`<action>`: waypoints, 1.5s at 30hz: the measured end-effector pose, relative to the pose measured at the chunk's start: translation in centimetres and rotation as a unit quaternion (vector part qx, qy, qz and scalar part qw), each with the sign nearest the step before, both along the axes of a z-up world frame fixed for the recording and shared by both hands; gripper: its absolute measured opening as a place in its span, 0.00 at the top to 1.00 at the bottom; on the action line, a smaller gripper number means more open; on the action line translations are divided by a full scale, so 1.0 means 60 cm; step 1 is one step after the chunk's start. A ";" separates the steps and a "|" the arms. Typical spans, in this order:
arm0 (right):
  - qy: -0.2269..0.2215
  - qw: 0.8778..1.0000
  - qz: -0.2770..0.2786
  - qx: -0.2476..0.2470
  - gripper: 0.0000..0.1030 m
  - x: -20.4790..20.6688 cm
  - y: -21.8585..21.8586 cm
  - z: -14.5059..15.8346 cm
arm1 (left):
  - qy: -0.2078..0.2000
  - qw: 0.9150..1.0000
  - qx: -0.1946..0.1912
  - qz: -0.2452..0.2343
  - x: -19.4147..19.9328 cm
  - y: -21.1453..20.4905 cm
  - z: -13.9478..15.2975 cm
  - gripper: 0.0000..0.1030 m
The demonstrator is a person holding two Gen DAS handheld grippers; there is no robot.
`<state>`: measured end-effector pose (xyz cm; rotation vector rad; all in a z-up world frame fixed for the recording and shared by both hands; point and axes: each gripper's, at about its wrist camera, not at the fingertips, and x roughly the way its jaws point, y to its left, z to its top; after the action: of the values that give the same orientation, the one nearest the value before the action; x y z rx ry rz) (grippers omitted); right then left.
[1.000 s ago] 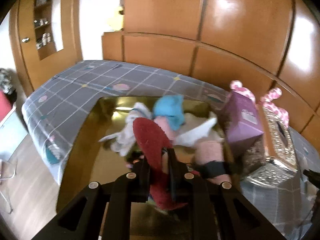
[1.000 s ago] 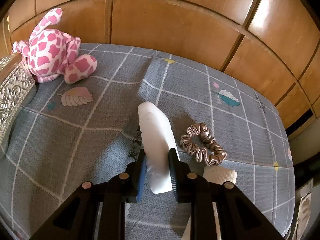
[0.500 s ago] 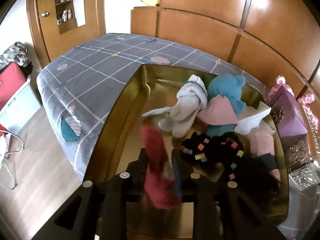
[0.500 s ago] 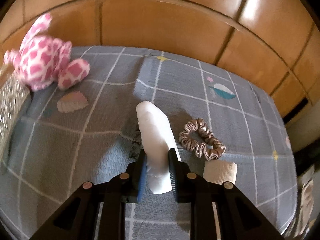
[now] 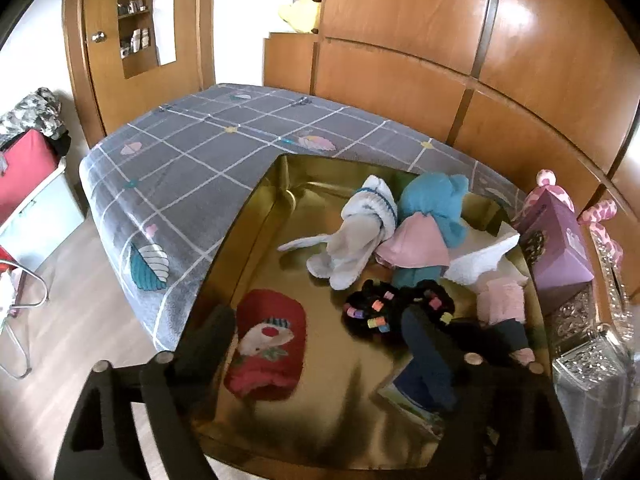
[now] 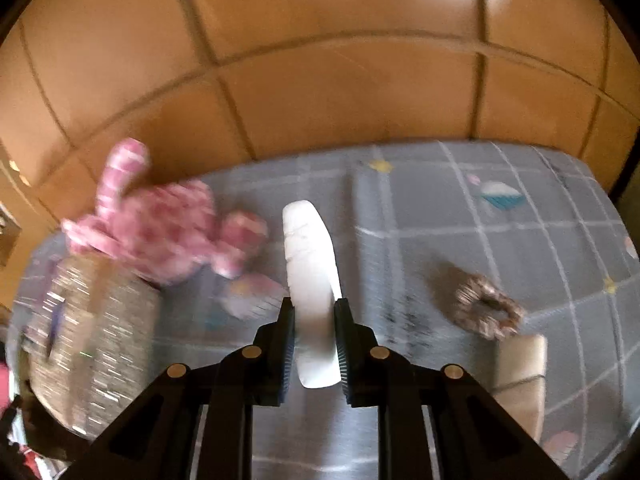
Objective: Organize soft objects
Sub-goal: 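Carry the white item into the gold tray and open the right gripper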
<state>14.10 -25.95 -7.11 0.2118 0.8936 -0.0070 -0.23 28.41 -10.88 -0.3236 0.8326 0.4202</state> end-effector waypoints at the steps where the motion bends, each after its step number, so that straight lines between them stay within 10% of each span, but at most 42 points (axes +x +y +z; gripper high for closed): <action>1: -0.008 1.000 0.006 0.003 0.83 0.002 0.012 0.010 | 0.000 1.000 0.001 0.001 -0.001 -0.002 0.003 0.12; 16: -0.094 0.967 0.219 0.092 0.83 0.023 0.328 0.141 | -0.043 0.998 0.039 0.029 -0.029 -0.005 0.048 0.00; 28: 0.038 0.903 0.397 0.157 0.82 -0.078 0.563 0.007 | -0.047 0.995 0.048 0.067 -0.040 0.025 0.055 0.00; 35: 0.079 0.911 0.392 0.096 0.62 -0.090 0.602 -0.059 | -0.071 0.995 0.040 0.062 -0.047 0.025 0.061 0.00; 45: -0.001 0.925 0.379 0.028 0.42 -0.127 0.566 -0.019 | -0.082 0.996 0.032 0.029 -0.041 -0.001 0.068 0.00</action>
<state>6.47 8.04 -8.23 -0.0932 0.9275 0.7395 -2.68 28.35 -6.80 -0.3177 0.6493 0.4668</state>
